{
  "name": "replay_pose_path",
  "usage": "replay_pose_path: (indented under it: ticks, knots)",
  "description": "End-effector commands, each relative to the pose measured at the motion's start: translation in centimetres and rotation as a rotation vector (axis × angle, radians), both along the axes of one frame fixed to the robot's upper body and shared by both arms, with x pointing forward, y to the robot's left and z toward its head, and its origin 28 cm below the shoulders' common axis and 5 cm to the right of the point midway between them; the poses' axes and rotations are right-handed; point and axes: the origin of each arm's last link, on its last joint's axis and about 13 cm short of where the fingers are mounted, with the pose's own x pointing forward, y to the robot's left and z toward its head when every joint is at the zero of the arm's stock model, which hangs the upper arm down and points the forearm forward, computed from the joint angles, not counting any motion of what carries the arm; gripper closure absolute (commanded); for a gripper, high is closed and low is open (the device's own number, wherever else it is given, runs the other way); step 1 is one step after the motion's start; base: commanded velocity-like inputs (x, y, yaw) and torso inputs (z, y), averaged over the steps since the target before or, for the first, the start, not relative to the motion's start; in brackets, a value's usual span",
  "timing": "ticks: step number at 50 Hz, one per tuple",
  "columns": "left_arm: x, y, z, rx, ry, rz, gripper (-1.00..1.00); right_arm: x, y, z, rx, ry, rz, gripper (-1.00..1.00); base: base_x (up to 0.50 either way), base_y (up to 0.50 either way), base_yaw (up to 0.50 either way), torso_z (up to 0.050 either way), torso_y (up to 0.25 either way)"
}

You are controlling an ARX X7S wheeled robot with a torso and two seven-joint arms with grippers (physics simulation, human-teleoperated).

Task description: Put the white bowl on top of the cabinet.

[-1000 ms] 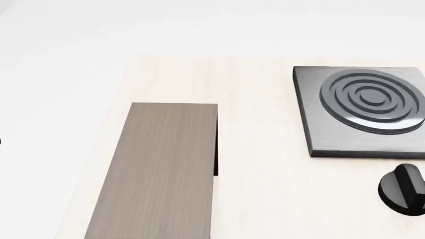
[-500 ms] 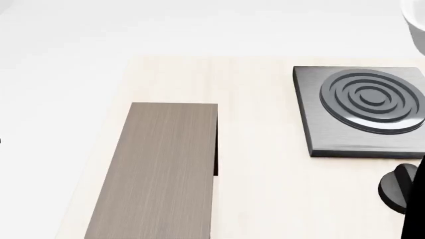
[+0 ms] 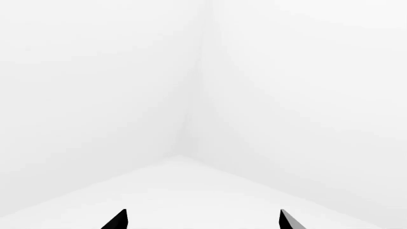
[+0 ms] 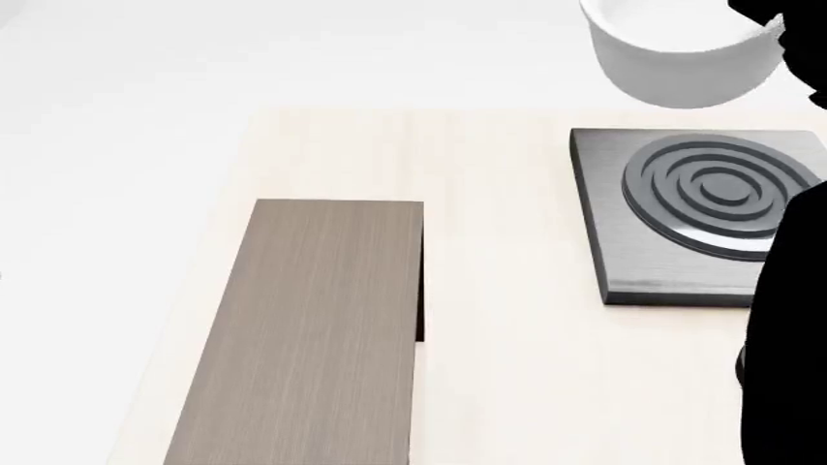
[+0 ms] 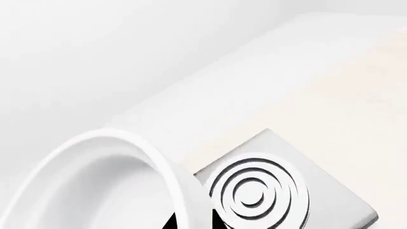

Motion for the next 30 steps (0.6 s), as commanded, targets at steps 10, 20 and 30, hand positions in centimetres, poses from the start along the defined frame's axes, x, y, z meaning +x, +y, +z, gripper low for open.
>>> replay_pose_path:
  ticks: [10, 20, 30]
  knots:
    - [0.1, 0.0, -0.1, 0.001, 0.001, 0.000, -1.00, -0.4, 2.4, 0.1, 0.067, -0.016, 0.288, 1.00, 0.00, 0.00, 0.00, 0.000, 0.001]
    - [0.1, -0.1, -0.1, 0.003, 0.002, -0.002, -1.00, -1.0, 3.5, -1.1, 0.096, 0.006, 0.400, 1.00, 0.00, 0.00, 0.00, 0.000, 0.001]
    - [0.1, 0.0, -0.1, 0.004, 0.001, 0.001, -1.00, -1.8, 4.9, -2.4, 0.098, 0.032, 0.499, 1.00, 0.00, 0.00, 0.00, 0.000, 0.001]
